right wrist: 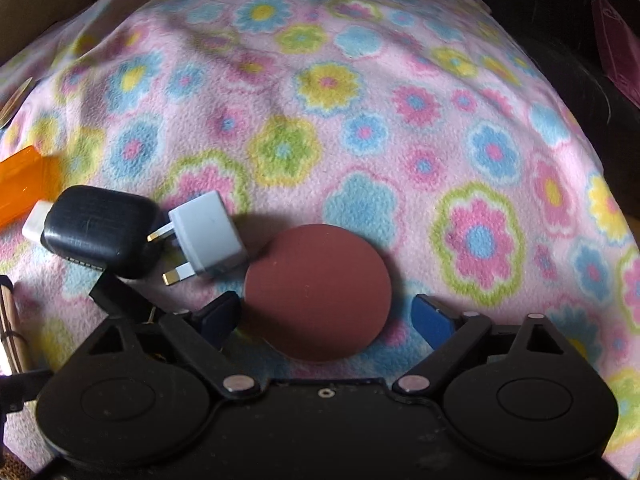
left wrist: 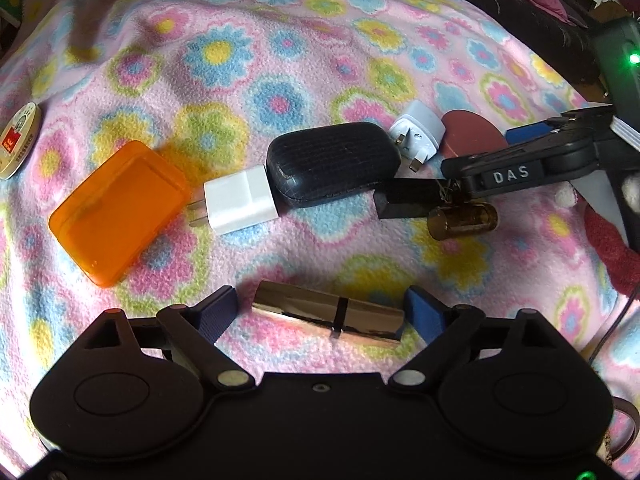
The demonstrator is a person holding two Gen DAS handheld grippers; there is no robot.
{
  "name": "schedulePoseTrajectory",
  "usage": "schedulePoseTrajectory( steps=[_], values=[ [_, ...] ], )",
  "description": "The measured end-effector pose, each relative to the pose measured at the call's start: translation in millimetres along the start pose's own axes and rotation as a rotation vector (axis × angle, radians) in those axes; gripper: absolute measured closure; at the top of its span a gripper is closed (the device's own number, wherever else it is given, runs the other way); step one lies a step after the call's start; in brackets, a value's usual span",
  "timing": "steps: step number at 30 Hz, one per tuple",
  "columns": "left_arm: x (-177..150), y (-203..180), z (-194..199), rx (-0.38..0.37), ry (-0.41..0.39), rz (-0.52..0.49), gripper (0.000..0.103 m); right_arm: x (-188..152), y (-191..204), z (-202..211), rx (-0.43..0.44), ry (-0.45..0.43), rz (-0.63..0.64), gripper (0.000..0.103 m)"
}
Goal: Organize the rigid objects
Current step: 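Lift the lipstick and brown compact and carry both toward the basket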
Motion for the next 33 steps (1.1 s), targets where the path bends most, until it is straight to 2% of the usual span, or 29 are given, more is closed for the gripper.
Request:
schedulePoseTrajectory(
  steps=[2, 8, 11, 12, 16, 22, 27, 33],
  values=[
    [-1, -1, 1, -0.01, -0.003, -0.005, 0.013, 0, 0, -1, 0.022, 0.008, -0.01, 0.028],
    [-2, -3, 0, -0.031, -0.011, -0.048, 0.014, -1, 0, 1, 0.049, 0.011, -0.036, 0.028],
    [-2, -4, 2, -0.051, -0.022, -0.051, 0.031, -1, -2, 2, 0.058, 0.016, -0.058, 0.028],
    [-1, -3, 3, -0.055, -0.027, -0.034, 0.035, -1, -3, 2, 0.06, 0.017, -0.066, 0.028],
    [3, 4, 4, -0.064, -0.04, 0.066, 0.035, -1, -8, 5, 0.066, 0.025, -0.105, 0.028],
    [3, 7, 18, -0.025, -0.052, 0.218, 0.035, -10, -16, 23, 0.075, 0.03, -0.184, 0.028],
    [-11, -6, 40, 0.022, -0.036, 0.26, 0.035, -29, -19, 55, 0.101, 0.012, -0.24, 0.028],
    [-38, -25, 67, 0.032, -0.016, 0.332, 0.035, -63, -1, 104, 0.172, 0.0, -0.244, 0.028]
  ],
)
Point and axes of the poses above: each gripper's, at about its wrist camera, not at the fingertips, and z roughly against the way its jaws point, y to its left, x to its top, the point moved 8 cm from there along -z, roughly the way its jaws point, and after that the axes turned 3 degrees about -x, right-handed, at the moved point
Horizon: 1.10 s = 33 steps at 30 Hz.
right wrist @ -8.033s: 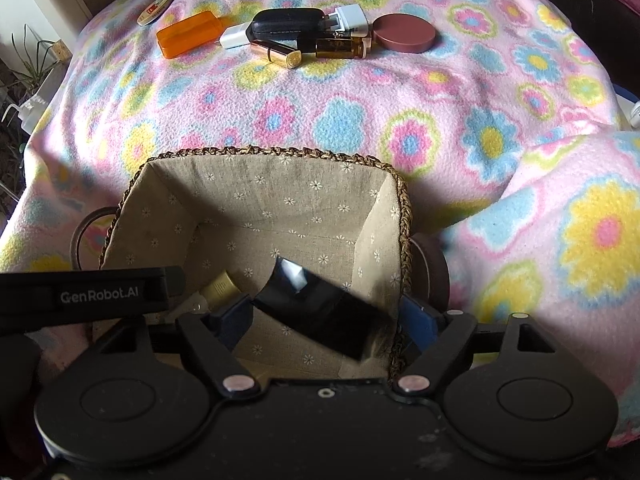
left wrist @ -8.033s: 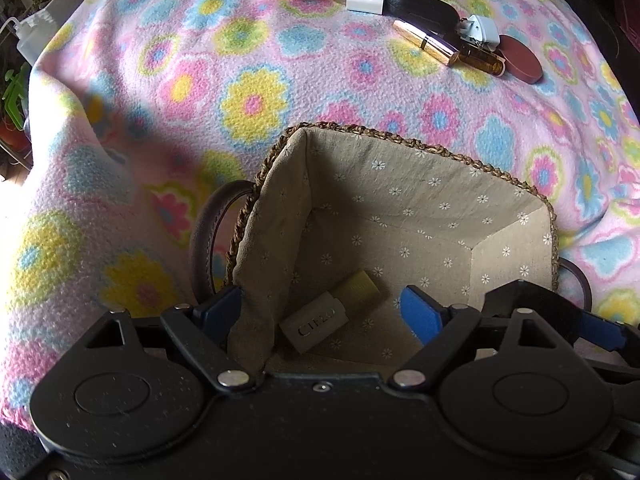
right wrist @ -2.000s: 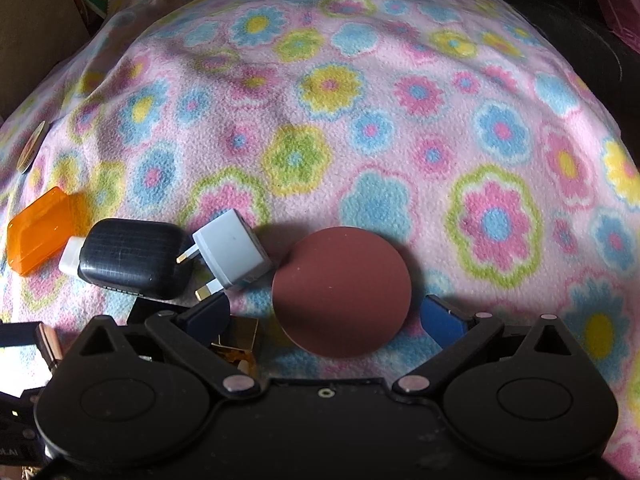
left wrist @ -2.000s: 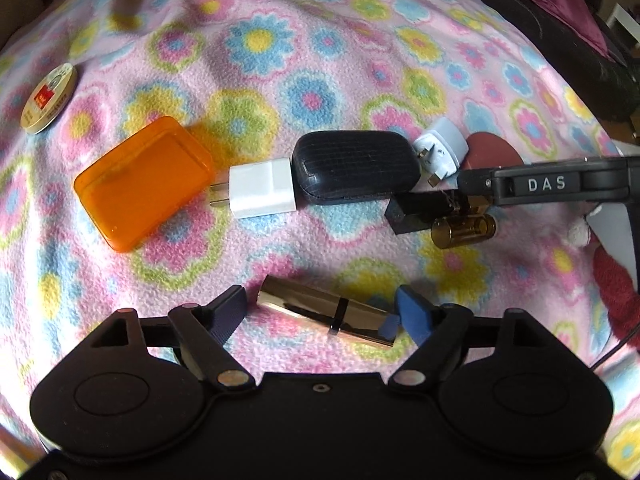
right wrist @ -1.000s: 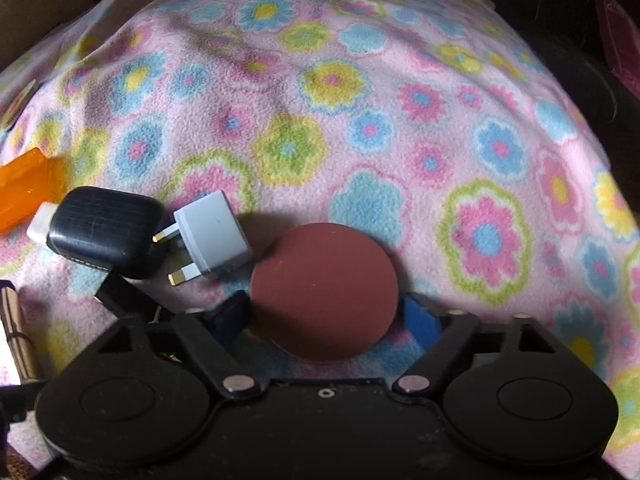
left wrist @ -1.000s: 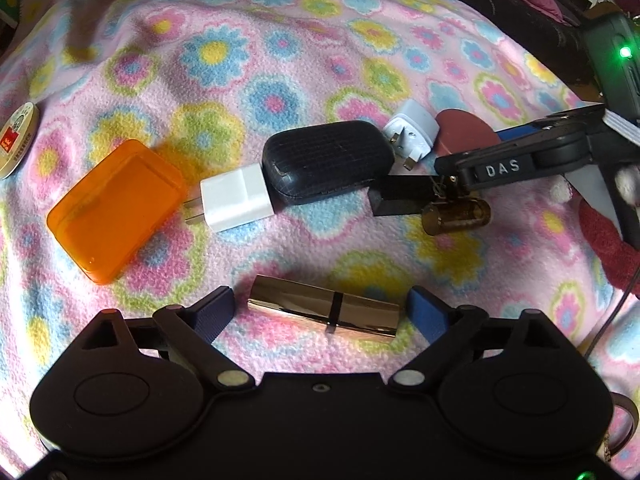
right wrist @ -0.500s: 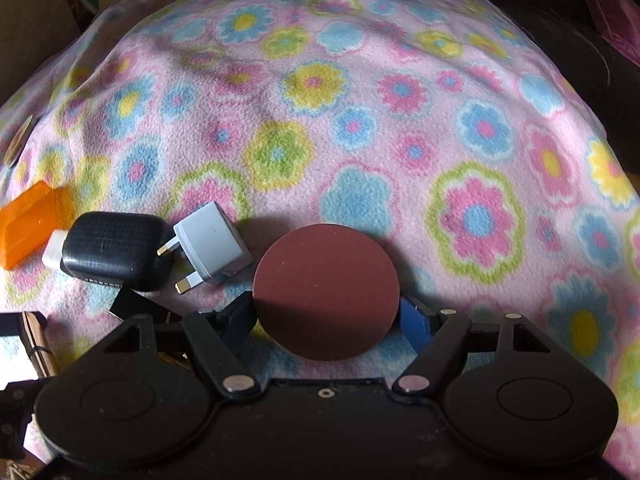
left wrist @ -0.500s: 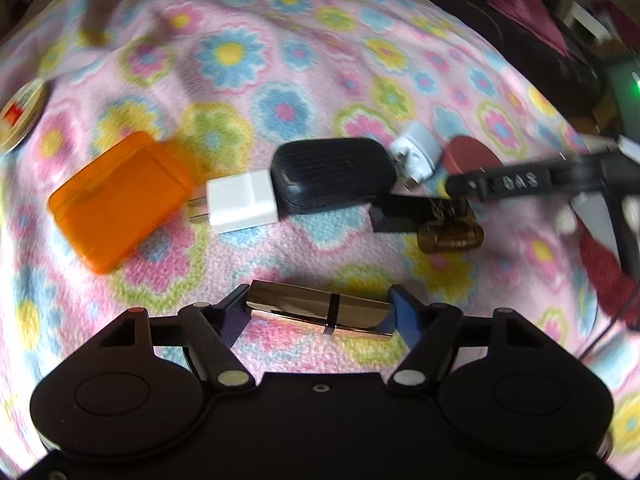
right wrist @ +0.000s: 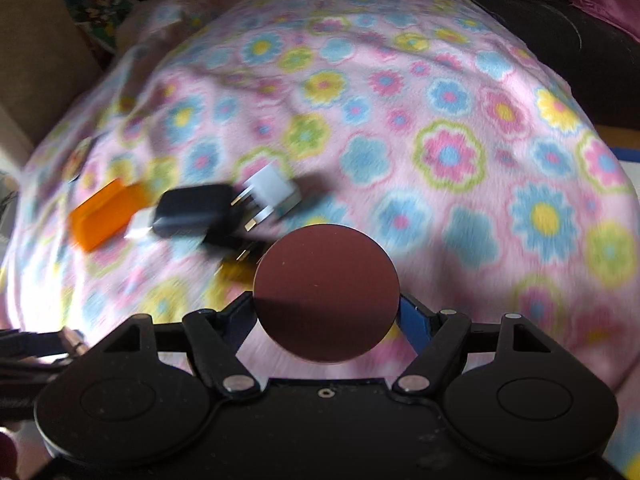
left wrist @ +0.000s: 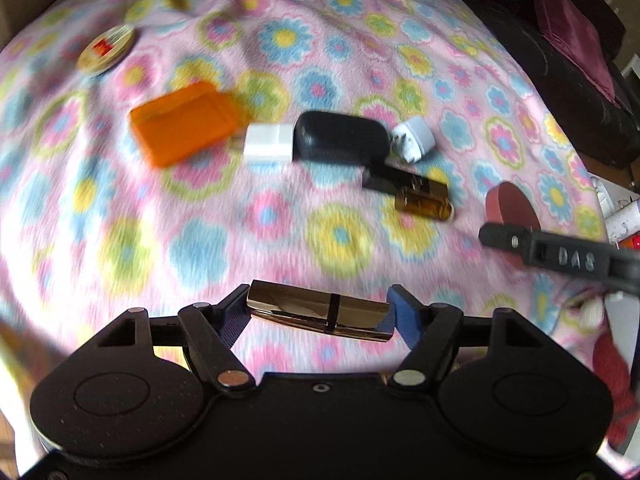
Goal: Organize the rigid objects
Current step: 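Lift the lipstick and brown compact and carry both toward the basket, then lower the lipstick and brown compact into the basket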
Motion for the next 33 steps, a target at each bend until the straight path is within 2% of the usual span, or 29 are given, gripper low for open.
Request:
schedulePoseTrajectory(
  steps=[8, 15, 20, 26, 29, 33],
  values=[
    [-53, -2, 31, 0.008, 0.008, 0.082, 0.035, -74, 28, 46, 0.063, 0.047, 0.031, 0.028],
    [-89, -7, 49, 0.027, -0.021, 0.114, 0.035, -128, 38, 73, 0.046, 0.08, 0.057, 0.028],
    [-113, -5, 56, 0.029, -0.021, 0.159, 0.035, -141, 34, 94, 0.017, 0.07, 0.056, 0.028],
    [-133, -4, 57, 0.087, -0.006, 0.178, 0.035, -164, 31, 107, -0.016, 0.108, 0.059, 0.028],
    [-136, 1, 50, 0.128, 0.024, 0.193, 0.035, -173, 33, 102, -0.019, 0.137, 0.076, 0.028],
    [-141, 3, 41, 0.137, 0.073, 0.204, 0.035, -174, 36, 93, -0.026, 0.163, 0.093, 0.028]
  ],
)
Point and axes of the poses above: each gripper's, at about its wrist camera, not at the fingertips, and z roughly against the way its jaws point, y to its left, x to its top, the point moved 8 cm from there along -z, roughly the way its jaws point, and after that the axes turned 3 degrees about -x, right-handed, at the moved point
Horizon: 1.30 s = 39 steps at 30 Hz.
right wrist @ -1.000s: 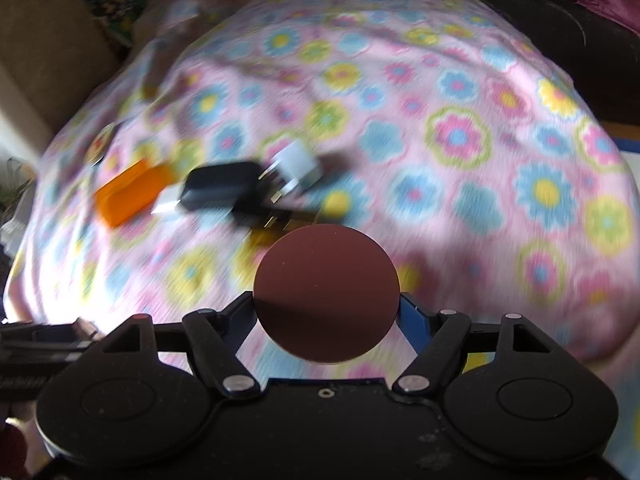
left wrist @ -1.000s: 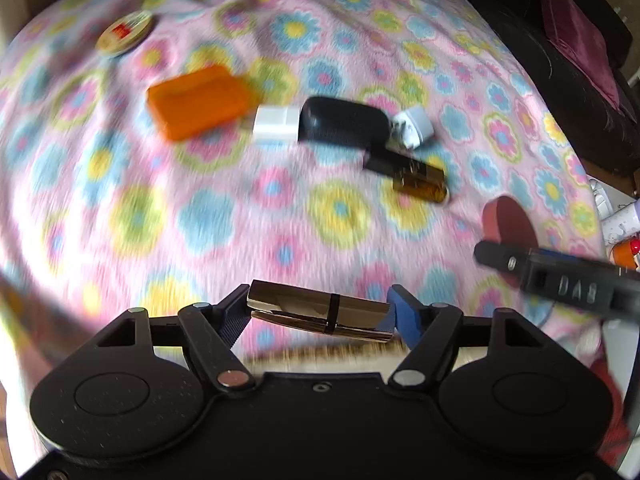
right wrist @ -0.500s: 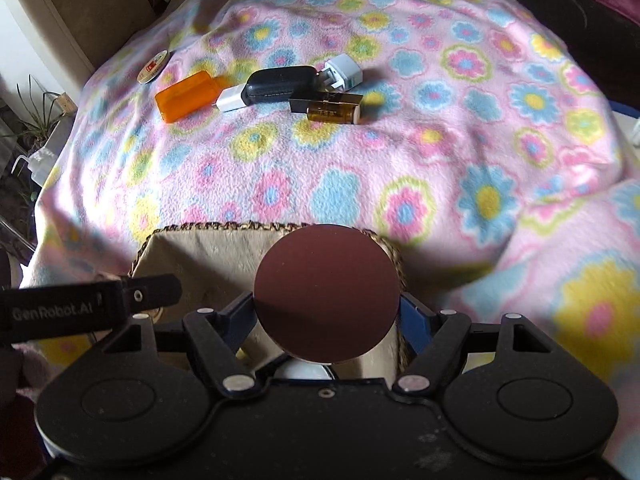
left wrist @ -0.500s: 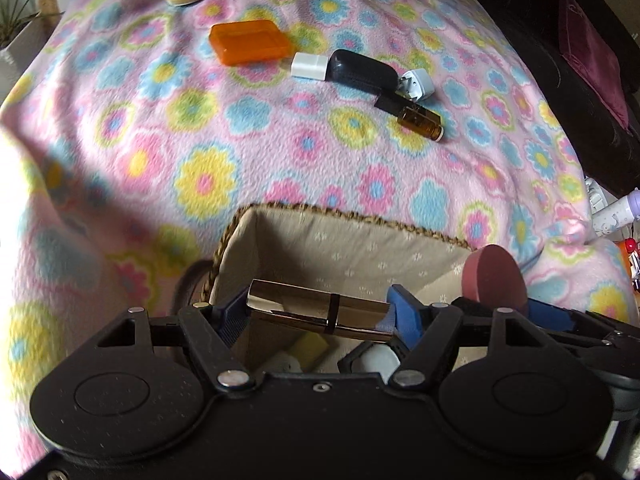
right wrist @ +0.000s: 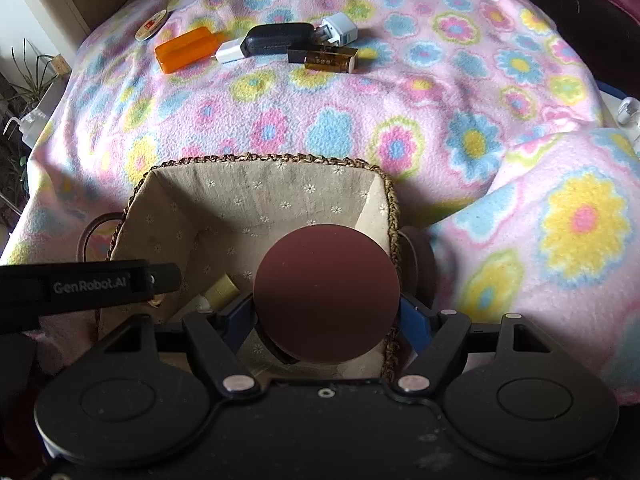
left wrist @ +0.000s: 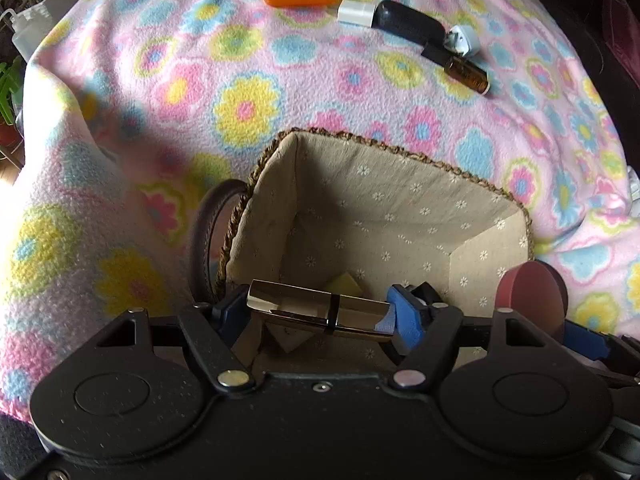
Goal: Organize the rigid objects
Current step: 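Lower the lipstick and brown compact into the basket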
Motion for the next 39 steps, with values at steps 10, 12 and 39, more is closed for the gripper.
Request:
schedulePoseTrajectory(
  steps=[10, 12, 39],
  values=[
    [-3, 1, -7, 0.009, 0.043, 0.01, 0.035, -3, 2, -8, -0.011, 0.032, 0.016, 0.028],
    [-4, 1, -8, 0.014, 0.046, 0.006, 0.035, -2, 2, -9, -0.01, 0.036, 0.018, 0.028],
    [-4, 1, -11, 0.027, 0.063, 0.002, 0.034, -4, 3, -14, -0.006, 0.057, 0.027, 0.03]
  ],
)
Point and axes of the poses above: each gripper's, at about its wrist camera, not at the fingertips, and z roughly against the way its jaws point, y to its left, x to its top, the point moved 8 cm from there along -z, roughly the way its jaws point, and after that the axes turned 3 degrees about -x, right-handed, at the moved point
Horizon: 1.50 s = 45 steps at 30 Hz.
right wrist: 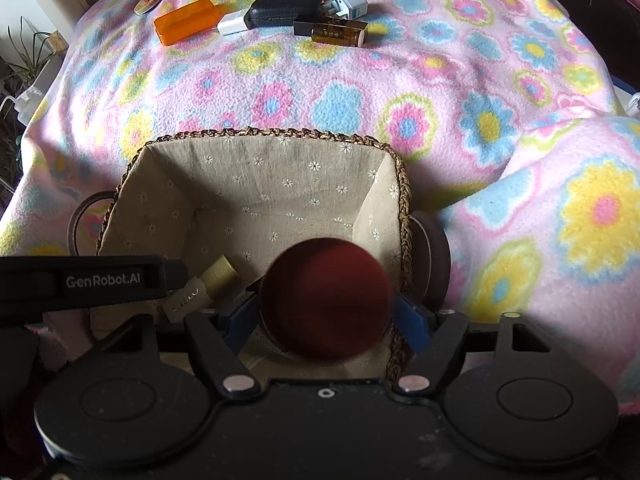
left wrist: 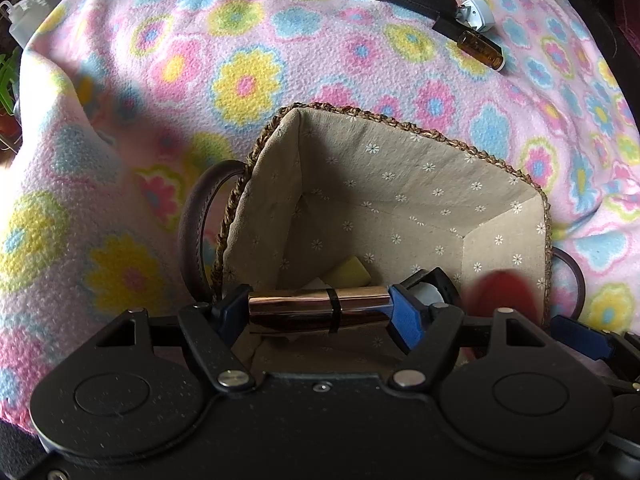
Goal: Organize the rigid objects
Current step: 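Lower the lipstick and brown compact into the basket, then open both tools to release the items and withdraw from the basket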
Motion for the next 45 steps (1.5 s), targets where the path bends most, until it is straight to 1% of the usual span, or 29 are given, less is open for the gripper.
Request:
schedulePoseTrajectory(
  steps=[18, 45],
  values=[
    [-0.2, -0.7, 0.4, -0.002, 0.005, -0.001, 0.033, -0.5, -0.3, -0.8, 0.009, 0.004, -0.007, 0.029],
    [-0.1, 0.3, 0.1, -0.001, 0.005, -0.003, 0.032, -1.0, 0.3, -0.3, 0.021, 0.007, -0.016, 0.024]
  ],
)
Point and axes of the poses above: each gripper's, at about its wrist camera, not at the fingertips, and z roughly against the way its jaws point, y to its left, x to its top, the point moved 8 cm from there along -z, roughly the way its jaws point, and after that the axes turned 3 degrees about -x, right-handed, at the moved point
